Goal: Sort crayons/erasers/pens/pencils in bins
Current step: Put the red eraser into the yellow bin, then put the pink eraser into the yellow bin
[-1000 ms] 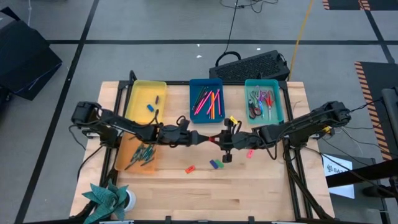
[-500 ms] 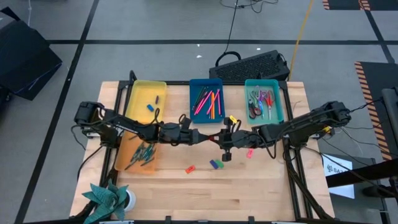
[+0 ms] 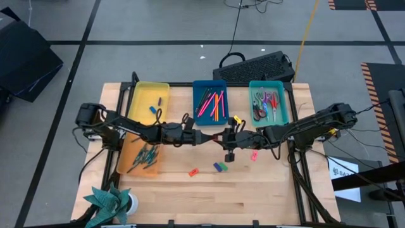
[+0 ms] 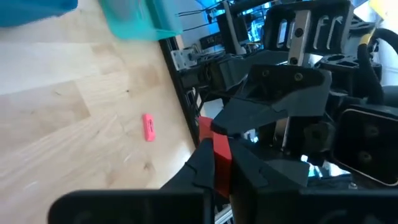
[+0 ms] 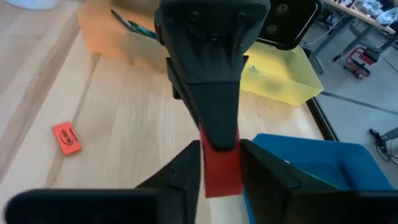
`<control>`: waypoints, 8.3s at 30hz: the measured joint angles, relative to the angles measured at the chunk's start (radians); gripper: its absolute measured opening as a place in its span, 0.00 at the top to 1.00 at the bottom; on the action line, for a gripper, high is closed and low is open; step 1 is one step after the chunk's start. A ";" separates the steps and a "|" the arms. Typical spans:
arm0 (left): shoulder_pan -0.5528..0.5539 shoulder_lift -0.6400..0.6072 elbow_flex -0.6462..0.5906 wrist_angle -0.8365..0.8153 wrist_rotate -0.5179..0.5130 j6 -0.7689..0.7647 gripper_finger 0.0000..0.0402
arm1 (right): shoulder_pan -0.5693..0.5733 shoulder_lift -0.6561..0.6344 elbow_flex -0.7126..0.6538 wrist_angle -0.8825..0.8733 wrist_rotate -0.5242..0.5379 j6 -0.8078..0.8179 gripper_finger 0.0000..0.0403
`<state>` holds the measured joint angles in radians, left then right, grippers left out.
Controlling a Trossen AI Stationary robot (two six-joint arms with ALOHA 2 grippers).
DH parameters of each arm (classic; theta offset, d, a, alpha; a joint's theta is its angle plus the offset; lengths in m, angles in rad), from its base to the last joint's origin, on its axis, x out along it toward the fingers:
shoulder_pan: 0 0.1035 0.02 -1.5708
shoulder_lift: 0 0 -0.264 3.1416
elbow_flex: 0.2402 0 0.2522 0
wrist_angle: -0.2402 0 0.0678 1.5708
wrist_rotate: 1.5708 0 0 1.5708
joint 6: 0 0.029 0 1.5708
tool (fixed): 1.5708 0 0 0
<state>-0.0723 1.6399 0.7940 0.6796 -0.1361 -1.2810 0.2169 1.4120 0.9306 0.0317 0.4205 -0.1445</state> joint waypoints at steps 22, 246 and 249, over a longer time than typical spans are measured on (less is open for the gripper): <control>0.357 -0.596 -0.001 -1.531 -0.286 0.233 0.96 | 0.182 0.135 0.251 -0.576 0.049 0.527 0.51; 0.514 -0.485 -0.177 -1.141 -0.502 0.463 0.96 | 0.200 0.356 0.321 -0.646 -0.085 1.122 0.49; 0.535 -0.444 -0.230 -1.014 -0.591 0.514 0.96 | 0.218 0.356 0.278 -0.643 -0.085 1.157 0.50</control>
<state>0.4628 1.1958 0.5636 -0.3343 -0.7268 -0.7669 0.4345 1.7679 1.2082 -0.6109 0.3351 1.0130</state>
